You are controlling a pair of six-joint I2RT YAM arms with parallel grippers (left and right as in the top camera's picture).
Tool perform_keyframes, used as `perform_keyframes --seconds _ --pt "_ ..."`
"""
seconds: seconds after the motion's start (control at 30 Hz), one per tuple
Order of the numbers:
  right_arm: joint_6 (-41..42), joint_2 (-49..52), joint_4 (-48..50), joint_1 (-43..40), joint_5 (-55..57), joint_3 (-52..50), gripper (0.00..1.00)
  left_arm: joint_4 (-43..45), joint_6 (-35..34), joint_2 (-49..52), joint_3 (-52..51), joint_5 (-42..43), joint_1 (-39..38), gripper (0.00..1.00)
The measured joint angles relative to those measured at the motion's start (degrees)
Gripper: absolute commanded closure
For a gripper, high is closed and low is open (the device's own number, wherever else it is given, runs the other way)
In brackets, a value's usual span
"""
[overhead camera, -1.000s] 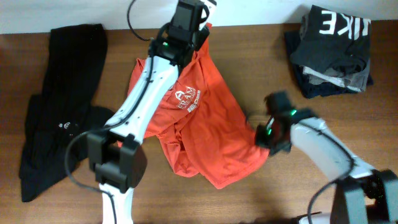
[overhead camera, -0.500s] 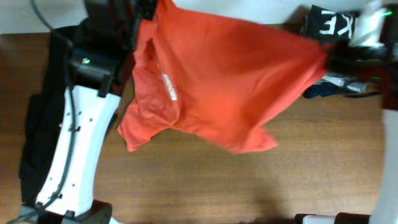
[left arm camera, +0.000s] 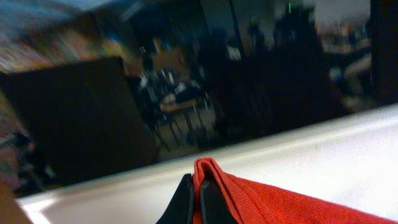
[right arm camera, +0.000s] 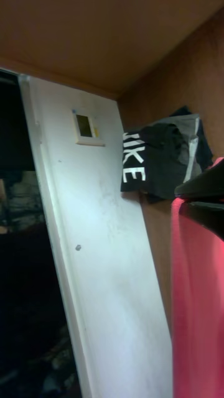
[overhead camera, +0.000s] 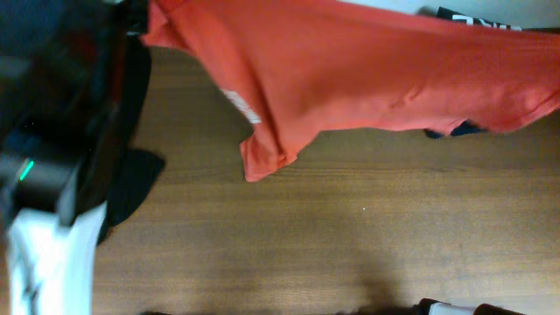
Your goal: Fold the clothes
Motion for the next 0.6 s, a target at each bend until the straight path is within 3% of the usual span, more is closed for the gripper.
perform_keyframes --seconds 0.3,0.6 --pt "-0.2 -5.9 -0.7 0.0 -0.2 0.9 0.96 -6.0 0.0 -19.0 0.1 0.0 0.0 0.99" --pt "-0.4 -15.8 -3.5 -0.1 -0.2 2.3 0.96 -14.4 0.9 -24.7 0.7 0.0 0.1 0.99"
